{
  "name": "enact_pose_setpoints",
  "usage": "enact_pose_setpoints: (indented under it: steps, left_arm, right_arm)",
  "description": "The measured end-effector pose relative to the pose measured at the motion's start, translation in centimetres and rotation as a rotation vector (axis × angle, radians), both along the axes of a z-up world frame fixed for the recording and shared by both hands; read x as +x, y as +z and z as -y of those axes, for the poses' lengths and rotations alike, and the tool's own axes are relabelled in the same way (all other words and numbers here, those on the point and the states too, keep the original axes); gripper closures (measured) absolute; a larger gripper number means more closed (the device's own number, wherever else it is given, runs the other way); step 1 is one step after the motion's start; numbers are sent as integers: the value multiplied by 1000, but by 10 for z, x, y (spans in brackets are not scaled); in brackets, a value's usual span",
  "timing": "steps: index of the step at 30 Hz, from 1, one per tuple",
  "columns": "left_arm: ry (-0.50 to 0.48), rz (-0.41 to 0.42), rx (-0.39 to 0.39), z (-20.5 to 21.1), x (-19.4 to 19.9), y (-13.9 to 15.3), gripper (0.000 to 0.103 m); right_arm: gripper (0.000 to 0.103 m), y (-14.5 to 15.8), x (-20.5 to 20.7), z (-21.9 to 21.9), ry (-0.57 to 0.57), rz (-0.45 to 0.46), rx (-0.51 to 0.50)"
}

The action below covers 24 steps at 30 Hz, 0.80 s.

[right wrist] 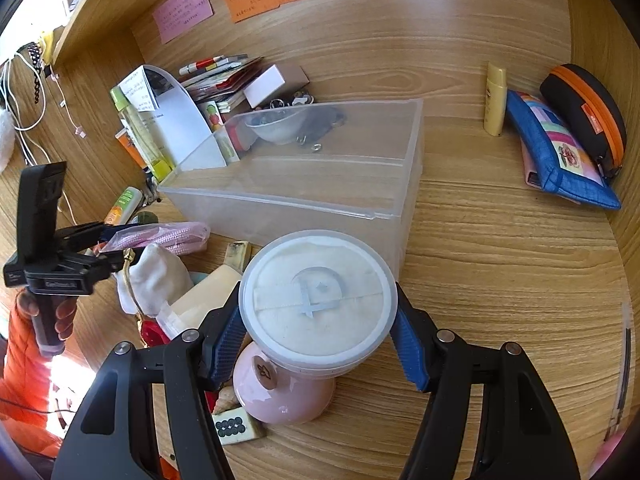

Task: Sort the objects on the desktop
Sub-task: 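Lift the bagged pink rope with the left gripper while the right gripper lifts the white container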

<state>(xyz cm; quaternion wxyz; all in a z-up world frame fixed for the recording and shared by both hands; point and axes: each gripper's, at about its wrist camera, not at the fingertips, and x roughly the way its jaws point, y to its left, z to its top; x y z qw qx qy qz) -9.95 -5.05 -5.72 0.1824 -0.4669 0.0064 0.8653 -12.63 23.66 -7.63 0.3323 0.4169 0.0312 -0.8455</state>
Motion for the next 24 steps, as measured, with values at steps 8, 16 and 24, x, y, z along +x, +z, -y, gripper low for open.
enact_pose_setpoints:
  steps: [8,16,24]
  left_arm:
    - [-25,52,-14,-3,-18,-14,15]
    - [-4,15,37,0,-13,-13,35]
    - [83,-38,101,13,1,-7,43]
  right_arm:
    - [41,4,-1,5,8,-10,0]
    - [41,1,-1,12,25,-4,3]
    - [41,7,2,15,39,-18,-9]
